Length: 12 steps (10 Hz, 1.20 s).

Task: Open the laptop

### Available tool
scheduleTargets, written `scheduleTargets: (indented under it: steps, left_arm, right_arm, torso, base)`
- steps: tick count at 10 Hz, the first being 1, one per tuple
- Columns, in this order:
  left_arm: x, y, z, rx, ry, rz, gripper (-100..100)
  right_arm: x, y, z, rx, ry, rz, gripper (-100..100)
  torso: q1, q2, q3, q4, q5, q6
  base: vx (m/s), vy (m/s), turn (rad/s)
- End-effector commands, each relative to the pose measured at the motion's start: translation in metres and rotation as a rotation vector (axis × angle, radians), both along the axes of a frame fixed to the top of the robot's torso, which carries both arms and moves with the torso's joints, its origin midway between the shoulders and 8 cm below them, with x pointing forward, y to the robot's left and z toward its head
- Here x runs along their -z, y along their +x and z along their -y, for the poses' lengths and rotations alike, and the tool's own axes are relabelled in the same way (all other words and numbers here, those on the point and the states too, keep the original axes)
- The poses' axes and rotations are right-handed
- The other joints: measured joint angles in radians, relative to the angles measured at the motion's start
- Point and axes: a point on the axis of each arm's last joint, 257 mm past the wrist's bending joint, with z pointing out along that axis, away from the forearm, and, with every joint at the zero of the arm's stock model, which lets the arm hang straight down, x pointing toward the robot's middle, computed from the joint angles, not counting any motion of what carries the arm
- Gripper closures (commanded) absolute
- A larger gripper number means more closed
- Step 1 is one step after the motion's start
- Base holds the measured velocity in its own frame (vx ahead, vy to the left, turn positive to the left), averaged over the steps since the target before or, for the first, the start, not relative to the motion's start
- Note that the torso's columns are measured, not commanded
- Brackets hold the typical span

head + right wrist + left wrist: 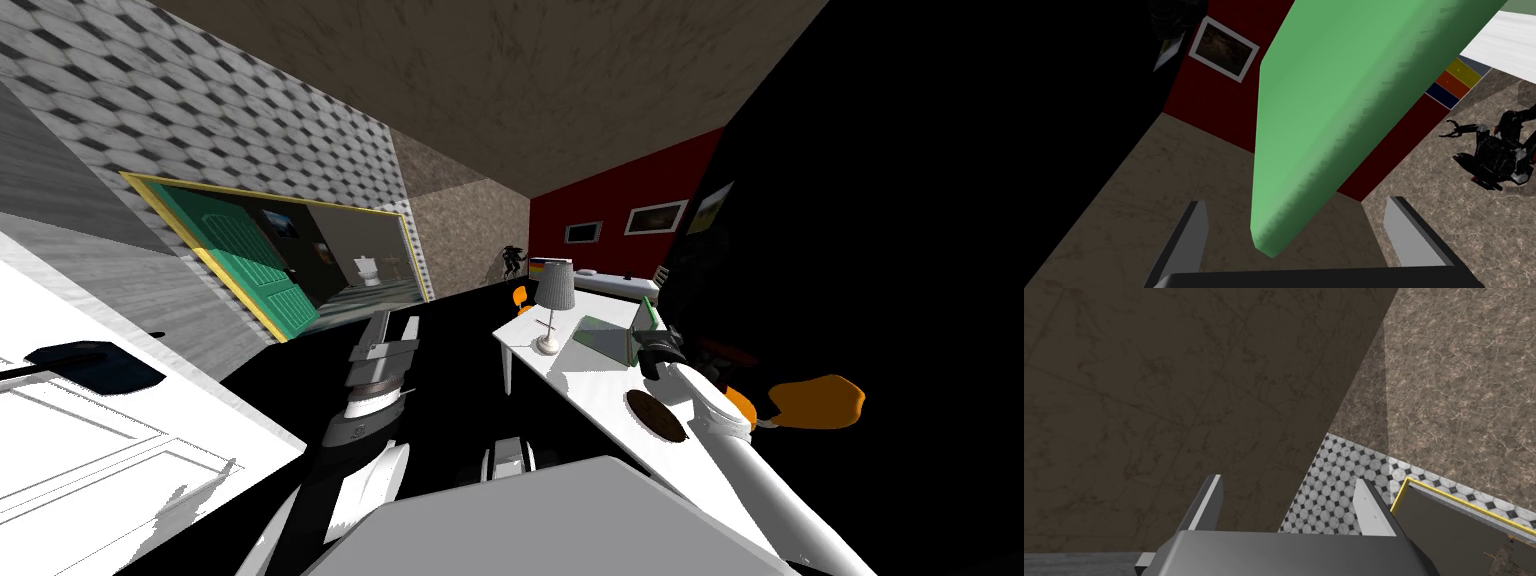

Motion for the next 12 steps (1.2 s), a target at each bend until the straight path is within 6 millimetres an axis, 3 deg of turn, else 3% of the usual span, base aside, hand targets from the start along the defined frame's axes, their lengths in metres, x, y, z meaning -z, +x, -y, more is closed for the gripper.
scheduleTargets:
  steps: [1,10,12]
  left_arm:
    - [0.0,0.0,0.0,0.0,0.0,0.0,0]
    - [0.0,0.0,0.0,0.0,0.0,0.0,0]
    - [0.0,0.0,0.0,0.0,0.0,0.0,0]
  right_arm:
    - [0.0,0.0,0.001,0.001,0.0,0.0,100]
    - [0.011,-0.03,0.026,0.028,-0.246,-0.305,100]
    - [0.017,-0.022,0.027,0.037,-0.253,-0.32,100]
  torso:
    - [0.002,0.001,0.0,0.0,0.0,0.0]
    - [0.001,-0.001,-0.001,-0.001,-0.001,0.0]
    - [0.002,0.004,0.002,0.001,0.001,0.001]
  base:
    - [0.0,0.0,0.0]
    - [0.089,0.08,0.031]
    - [0.02,0.027,0.03]
